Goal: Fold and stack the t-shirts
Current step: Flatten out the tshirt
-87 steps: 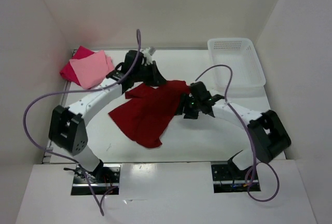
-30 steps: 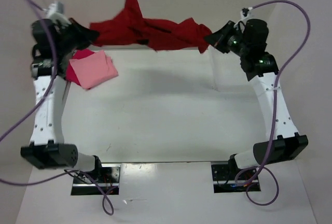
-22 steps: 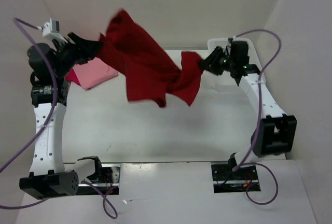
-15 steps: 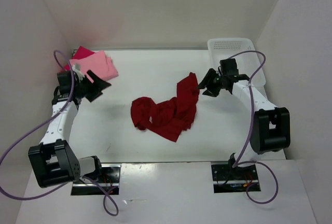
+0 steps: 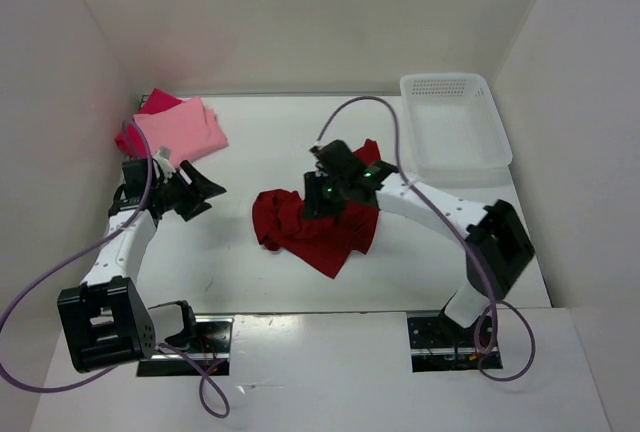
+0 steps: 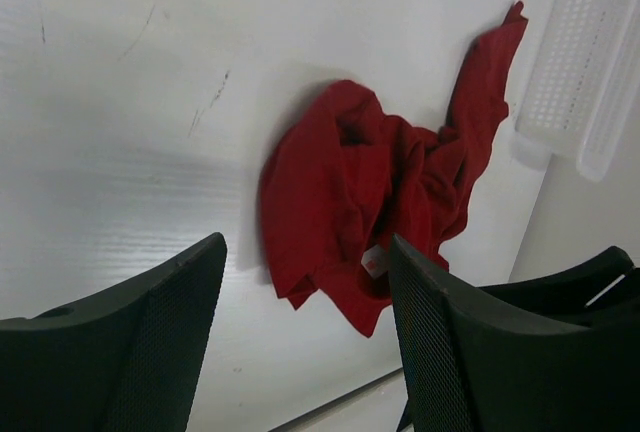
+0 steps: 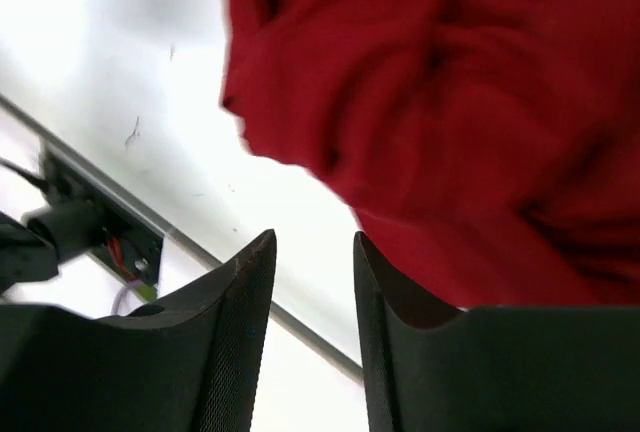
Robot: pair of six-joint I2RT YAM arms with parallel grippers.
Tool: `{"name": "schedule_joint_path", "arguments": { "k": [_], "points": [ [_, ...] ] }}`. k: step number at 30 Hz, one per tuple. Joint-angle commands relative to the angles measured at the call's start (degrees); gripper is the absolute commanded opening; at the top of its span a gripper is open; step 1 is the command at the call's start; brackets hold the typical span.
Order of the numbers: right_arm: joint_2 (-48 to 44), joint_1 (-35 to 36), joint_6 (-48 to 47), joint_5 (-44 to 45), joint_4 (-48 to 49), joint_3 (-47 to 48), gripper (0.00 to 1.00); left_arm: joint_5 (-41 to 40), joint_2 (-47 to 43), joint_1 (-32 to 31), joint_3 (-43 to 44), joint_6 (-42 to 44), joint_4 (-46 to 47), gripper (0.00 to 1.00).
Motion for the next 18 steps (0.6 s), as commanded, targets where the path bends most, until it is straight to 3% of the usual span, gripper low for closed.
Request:
{"name": "schedule_joint_path", "arguments": {
  "k": [1,11,18],
  "points": [
    [5.49,4.82,-4.09,3.27,-1.92,8.36,0.44,2.11,-2.63,-0.38,-0.94,1.96,-0.25,0.73],
    [22.54,7.47,-5.94,10.19,-2.62,27.69,0.54,2.72,-3.87,-0.9,-4.11,0.73,-0.26,0.73],
    [32.04,7.47,-5.95,11.27,-5.26,34.13,0.55,2.72,-4.4,-0.9,-4.73,0.73,-0.78,0.73]
  ]
}}
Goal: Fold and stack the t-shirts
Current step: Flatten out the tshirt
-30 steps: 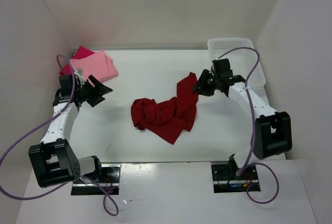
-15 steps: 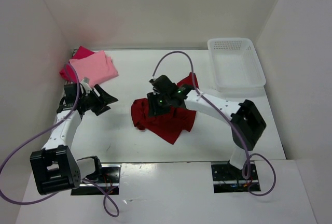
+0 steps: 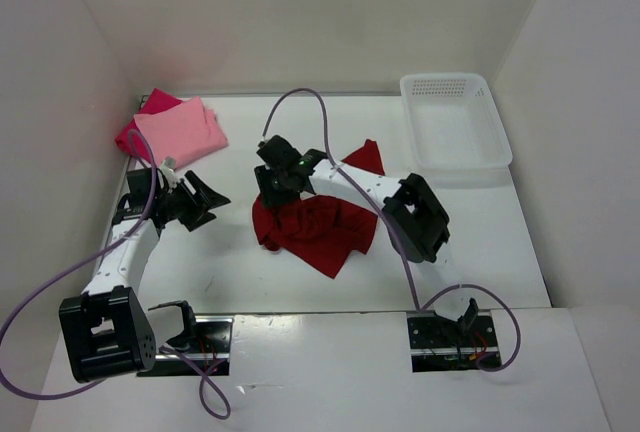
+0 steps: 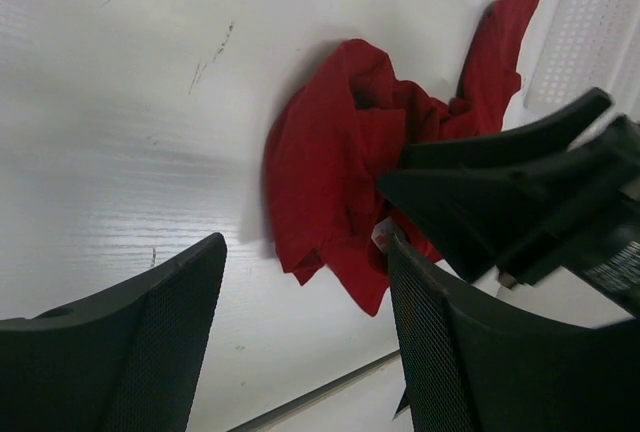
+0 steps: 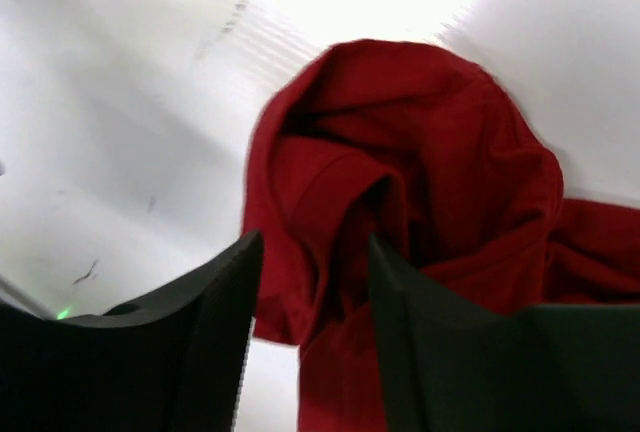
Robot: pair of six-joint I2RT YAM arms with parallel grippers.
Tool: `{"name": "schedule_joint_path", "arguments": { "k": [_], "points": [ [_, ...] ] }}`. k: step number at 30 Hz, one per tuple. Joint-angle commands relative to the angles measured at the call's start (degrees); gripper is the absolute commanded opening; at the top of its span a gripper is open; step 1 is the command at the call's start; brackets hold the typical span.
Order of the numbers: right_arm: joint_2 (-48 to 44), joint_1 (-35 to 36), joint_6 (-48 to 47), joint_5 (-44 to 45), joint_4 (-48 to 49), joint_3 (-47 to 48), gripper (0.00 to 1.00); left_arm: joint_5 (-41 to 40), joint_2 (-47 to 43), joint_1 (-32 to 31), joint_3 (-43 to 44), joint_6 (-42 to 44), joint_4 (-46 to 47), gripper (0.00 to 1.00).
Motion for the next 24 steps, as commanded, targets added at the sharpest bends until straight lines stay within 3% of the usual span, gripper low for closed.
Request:
{"name": "schedule_joint_path", "arguments": {
  "k": [1,7,12,14,19,23,24],
  "points": [
    [2.76,-0.07,-0.46,2.7,-2.66,3.95,0.5,1.67,-1.47,-0.2,-0.27,0.86,0.27,0.73],
    [-1.27,1.07,-0.46,9.2,-3.81,5.89,0.46,2.2,-0.94,-0.2,-0.27,1.39,0.27,0.73],
    [-5.58,1.07,-0.46,10.37,-5.39,8.26,0.55,2.2,0.2,-0.2,-0.27,1.91,0.27,0.73],
    [-5.59,1.07,-0.99,7.03,-4.68,8.26,0.44,2.2,0.9,-0.2,-0.27,1.91,0.79,0.73],
    [1.78,1.6,-3.44,-0.54,-6.79,13.52,0.27,2.2,2.83,-0.2,0.25,1.91,1.32,0.73],
    [8.02,2.12,-4.94,-2.13,-7.84,18.7,0.29,2.72,3.37,-0.2,0.26,1.39,1.85,0.73],
    [8.99,2.12,-4.94,-1.35,-7.85,19.67,0.36,2.73,3.89,-0.2,0.26,1.39,1.85,0.73]
  ]
}}
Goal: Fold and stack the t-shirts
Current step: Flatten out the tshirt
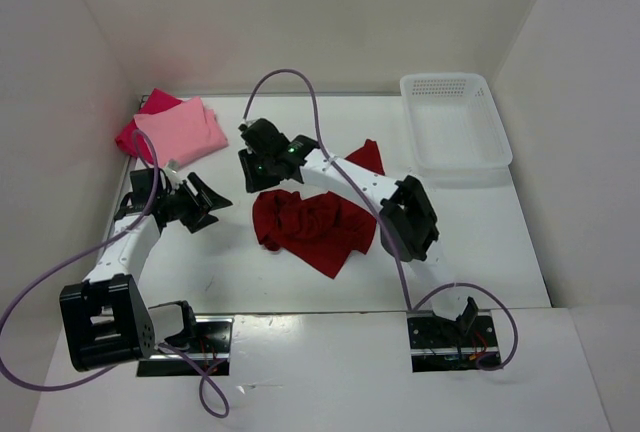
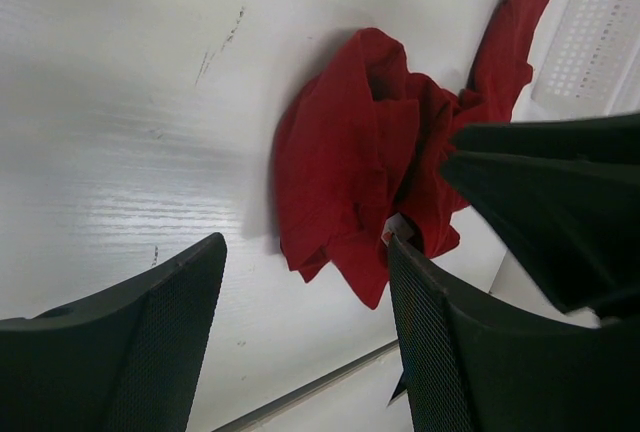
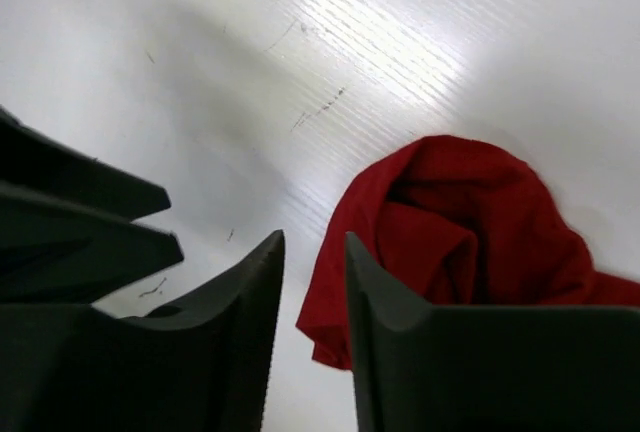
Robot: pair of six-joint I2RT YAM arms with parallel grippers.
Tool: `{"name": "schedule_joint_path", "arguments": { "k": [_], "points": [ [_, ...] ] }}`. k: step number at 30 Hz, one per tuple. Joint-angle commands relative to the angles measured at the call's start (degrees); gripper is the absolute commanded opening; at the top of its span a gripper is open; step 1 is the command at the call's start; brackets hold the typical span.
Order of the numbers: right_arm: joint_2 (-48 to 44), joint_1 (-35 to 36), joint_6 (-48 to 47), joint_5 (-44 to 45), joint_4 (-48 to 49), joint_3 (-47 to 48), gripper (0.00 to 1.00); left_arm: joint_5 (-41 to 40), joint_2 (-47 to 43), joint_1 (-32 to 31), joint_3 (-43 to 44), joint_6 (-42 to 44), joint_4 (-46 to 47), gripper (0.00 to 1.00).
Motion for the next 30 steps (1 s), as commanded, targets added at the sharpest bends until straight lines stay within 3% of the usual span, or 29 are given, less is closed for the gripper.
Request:
{"name": "schedule_joint_path", "arguments": {
  "k": [1,12,18,24,26,28,30],
  "points": [
    [4.91,0.81,-2.56,-0.29,-3.47,4.99,0.39,1.77,0.75,-0.2,0.26,1.21,1.8,0.73],
    [6.24,0.81,-1.51,2.62,-4.1,4.84,0.39,1.77,1.79,-0.2,1.4,1.74,1.8,0.73],
    [6.24,0.81,-0.98,-0.81,-2.78,1.23,0.39,1.77,2.32,-0.2,1.92,1.74,1.8,0.73],
    [9.22,0.81,-0.45,-3.62,-2.77,3.68,0.39,1.77,2.33,-0.2,3.59,1.74,1.8,0.73],
    [9.75,0.81,-0.45,-3.62,-2.78,4.82,0.28,1.77,2.33,-0.2,4.13,1.13,1.8,0.73],
    [9.75,0.81,0.07,-4.33,-1.99,6.32,0.28,1.77,2.33,0.32,4.65,1.12,2.41,0.73],
    [11.41,0.81,0.69,-3.2,-4.86,11.31,0.38,1.24,2.94,0.32,4.65,-0.01,3.03,0.73]
  ]
}}
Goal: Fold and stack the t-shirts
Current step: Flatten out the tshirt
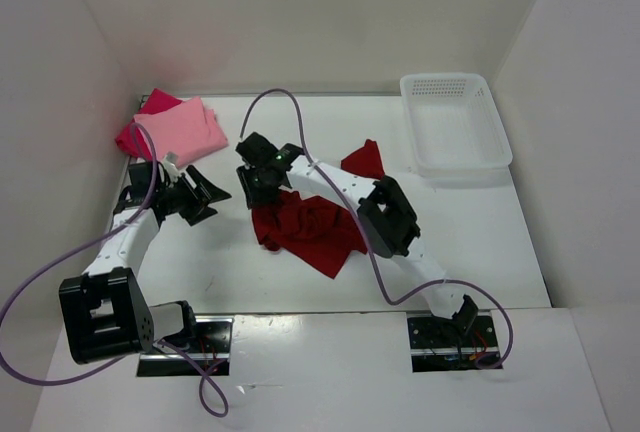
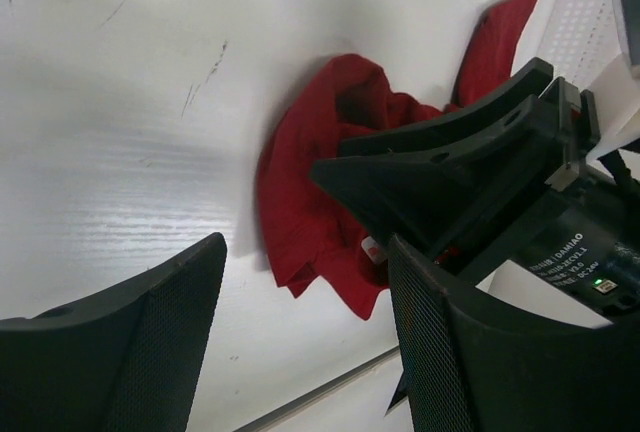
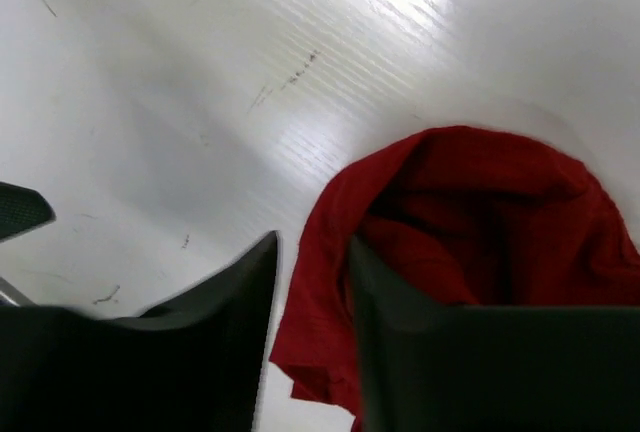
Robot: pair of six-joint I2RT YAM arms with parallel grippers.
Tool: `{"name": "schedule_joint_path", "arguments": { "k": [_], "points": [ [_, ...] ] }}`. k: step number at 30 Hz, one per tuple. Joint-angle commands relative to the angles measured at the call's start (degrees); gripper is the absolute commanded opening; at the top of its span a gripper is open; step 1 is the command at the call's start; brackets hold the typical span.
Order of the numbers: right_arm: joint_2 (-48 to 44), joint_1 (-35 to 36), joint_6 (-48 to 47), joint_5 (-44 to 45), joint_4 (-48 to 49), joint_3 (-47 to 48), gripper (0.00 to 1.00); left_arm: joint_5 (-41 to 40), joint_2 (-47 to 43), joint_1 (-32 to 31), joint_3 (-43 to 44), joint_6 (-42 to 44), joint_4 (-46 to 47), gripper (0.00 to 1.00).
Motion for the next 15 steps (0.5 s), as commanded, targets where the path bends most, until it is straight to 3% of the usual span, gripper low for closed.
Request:
{"name": "schedule_joint_path", "arguments": {
  "k": [1,4,6,15],
  "points": [
    [4.37,0.46,0.47,0.9,-3.22,12.9,0.46,0.91,1.26,0.3,1.97,0.22,2.59,0.73],
    [9.48,0.46,-0.67,4.41,-11.73,21.8,0.46,0.91,1.26,0.3,2.49,0.22,2.6,0.73],
    [10.11,0.46,-0.67,6.96,-13.69,22.45,0.46,0.91,1.26,0.3,2.49,0.22,2.6,0.73],
    [-0.95,0.46,0.56,10.14,-5.27,6.2,0.42,0.91,0.74,1.97,2.49,0.75,2.07,0.73]
  ]
}}
